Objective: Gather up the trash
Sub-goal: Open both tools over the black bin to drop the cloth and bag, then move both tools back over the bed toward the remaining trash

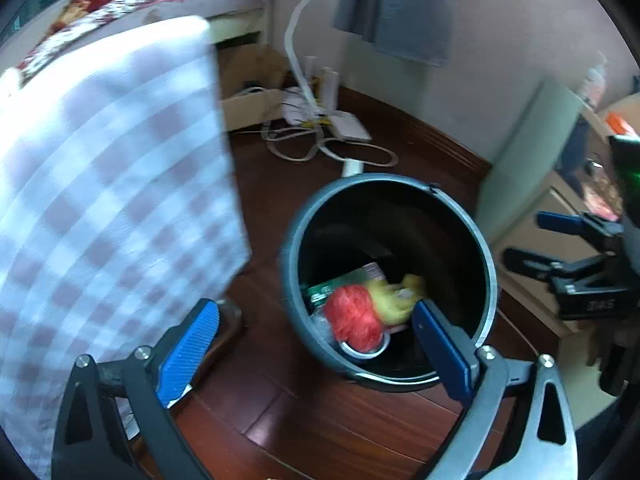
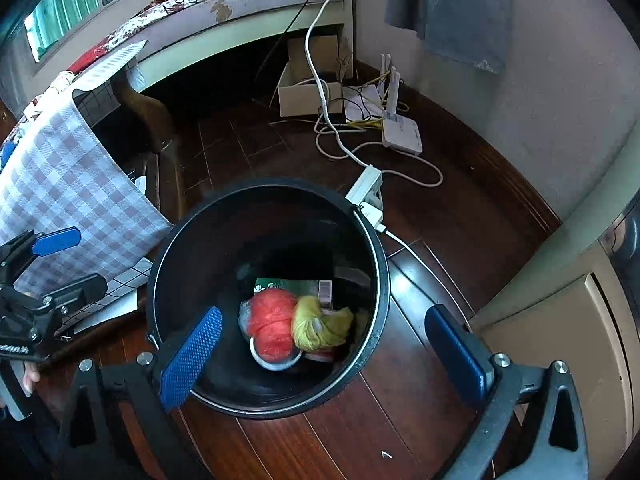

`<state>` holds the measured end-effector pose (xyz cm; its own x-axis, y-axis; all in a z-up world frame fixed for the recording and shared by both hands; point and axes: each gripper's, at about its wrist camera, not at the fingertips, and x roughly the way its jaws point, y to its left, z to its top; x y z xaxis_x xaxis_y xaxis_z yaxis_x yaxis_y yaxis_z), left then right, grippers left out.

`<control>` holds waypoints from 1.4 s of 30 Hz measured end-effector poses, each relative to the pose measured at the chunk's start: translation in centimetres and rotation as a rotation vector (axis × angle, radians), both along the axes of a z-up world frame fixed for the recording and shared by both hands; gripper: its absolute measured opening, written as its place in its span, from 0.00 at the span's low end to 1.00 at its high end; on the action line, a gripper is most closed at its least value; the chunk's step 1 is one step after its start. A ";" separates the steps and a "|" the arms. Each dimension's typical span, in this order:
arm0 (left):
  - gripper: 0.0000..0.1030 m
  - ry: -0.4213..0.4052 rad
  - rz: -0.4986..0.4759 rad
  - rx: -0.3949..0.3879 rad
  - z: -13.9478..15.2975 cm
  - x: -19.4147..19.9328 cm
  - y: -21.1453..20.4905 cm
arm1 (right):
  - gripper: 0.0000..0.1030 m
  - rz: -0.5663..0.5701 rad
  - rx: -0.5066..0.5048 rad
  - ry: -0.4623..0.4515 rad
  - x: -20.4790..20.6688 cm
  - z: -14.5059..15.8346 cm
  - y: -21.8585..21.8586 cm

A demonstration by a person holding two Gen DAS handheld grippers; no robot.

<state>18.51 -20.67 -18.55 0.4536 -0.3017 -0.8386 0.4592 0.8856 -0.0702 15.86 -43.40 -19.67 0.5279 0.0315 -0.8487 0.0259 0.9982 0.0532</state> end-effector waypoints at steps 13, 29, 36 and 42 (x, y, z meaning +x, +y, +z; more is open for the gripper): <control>0.97 -0.046 0.034 0.005 2.4 -1.4 2.1 | 0.99 0.024 -0.009 -0.052 -1.1 2.2 2.5; 0.97 -0.095 0.075 -0.038 5.7 -3.7 4.8 | 0.99 0.044 0.020 -0.158 -4.0 6.4 5.2; 0.97 -0.147 0.119 -0.069 8.3 -5.0 7.5 | 0.99 0.061 0.027 -0.201 -4.8 8.3 7.3; 0.97 -0.181 0.189 -0.078 10.2 -5.2 11.0 | 0.99 0.103 0.045 -0.260 -4.5 11.0 10.5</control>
